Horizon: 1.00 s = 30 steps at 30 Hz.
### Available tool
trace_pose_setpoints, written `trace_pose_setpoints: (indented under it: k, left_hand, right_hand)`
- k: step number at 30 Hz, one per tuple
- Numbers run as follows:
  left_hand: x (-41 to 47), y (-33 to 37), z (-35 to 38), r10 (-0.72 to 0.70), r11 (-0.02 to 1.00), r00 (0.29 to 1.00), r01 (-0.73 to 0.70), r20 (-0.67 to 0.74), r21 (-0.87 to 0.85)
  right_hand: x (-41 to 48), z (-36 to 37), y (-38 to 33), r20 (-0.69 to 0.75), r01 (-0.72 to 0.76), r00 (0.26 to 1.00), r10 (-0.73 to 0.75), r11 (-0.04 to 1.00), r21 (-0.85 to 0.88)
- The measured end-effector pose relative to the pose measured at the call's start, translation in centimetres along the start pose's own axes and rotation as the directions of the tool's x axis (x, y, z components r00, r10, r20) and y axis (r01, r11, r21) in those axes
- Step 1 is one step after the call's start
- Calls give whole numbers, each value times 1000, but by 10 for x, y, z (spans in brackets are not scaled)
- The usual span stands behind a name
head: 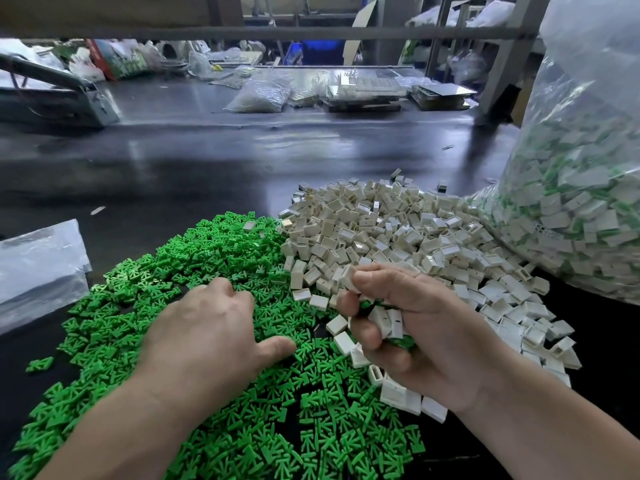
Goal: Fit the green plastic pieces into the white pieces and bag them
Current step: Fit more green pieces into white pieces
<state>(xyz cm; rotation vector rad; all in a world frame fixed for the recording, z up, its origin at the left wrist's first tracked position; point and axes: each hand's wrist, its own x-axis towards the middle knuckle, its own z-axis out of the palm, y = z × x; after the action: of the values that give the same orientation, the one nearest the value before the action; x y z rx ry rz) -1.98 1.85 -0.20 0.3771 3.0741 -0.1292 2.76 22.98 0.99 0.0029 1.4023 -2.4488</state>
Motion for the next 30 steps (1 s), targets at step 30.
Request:
trace_pose_setpoints:
  k: [30]
  left_hand:
    - [-3,14,-11,4,-120,999,-33,-34,-992]
  right_hand:
    - [-3,9,5,-111,-5,994,-22,970,-242]
